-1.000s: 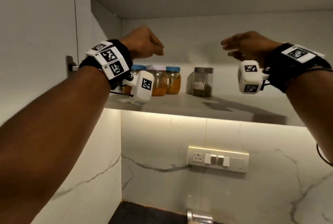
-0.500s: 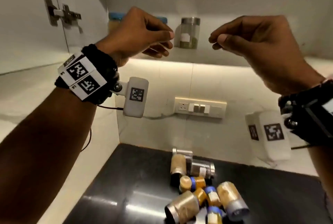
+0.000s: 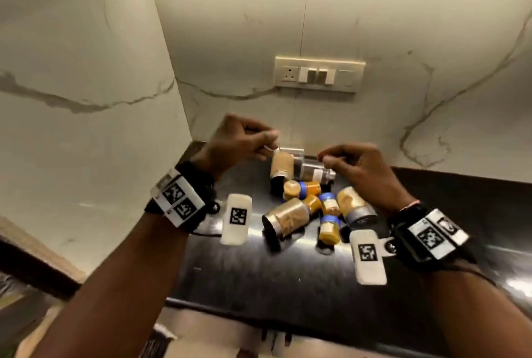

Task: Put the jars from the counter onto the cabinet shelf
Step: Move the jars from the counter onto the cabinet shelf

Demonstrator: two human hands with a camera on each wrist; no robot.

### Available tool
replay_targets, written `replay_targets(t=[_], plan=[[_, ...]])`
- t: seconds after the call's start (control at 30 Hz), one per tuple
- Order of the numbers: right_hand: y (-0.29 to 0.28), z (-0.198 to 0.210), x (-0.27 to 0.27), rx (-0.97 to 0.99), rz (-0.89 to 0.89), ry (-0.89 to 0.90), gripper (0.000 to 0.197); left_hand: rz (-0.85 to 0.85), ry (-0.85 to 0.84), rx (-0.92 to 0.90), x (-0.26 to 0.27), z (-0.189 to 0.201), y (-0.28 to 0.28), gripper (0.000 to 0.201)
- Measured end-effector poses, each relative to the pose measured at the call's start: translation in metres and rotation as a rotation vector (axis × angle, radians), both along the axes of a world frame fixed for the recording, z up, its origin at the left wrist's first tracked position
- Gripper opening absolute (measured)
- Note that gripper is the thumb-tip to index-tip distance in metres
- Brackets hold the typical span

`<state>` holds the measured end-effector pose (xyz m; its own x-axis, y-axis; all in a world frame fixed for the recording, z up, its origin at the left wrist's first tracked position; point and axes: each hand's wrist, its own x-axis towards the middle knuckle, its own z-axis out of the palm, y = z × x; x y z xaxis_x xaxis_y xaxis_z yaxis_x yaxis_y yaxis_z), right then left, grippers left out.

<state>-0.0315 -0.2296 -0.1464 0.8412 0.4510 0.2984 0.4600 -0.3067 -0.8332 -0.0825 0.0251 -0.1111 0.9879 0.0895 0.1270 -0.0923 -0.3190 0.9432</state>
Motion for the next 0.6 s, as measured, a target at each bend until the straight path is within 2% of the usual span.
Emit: replay_targets(t=[0.1, 0.17, 0.23, 0.37, 0.5, 0.6], plan=[[-0.003, -0.063, 0.001, -0.074, -0.060, 0.103, 0.013, -0.020, 0.138, 0.107, 0.005, -0.057, 0.000, 0.015], [-0.001, -0.096, -0.003, -0.085, -0.100, 0.167, 0.019, -0.061, 0.239, 0.238, 0.009, -0.092, -0.003, 0.027], [0.003, -0.121, -0.007, -0.102, -0.144, 0.217, 0.019, -0.082, 0.340, 0.295, 0.014, -0.124, -0.007, 0.040], [0.012, -0.154, -0.013, -0.194, -0.172, 0.269, 0.017, -0.067, 0.426, 0.420, 0.024, -0.174, -0.020, 0.071], [0.020, -0.171, -0.008, -0.322, -0.177, 0.212, 0.024, -0.065, 0.520, 0.531, 0.040, -0.221, -0.024, 0.100], [0.028, -0.182, -0.001, -0.419, -0.149, 0.139, 0.039, -0.071, 0.548, 0.564, 0.044, -0.252, -0.022, 0.097]])
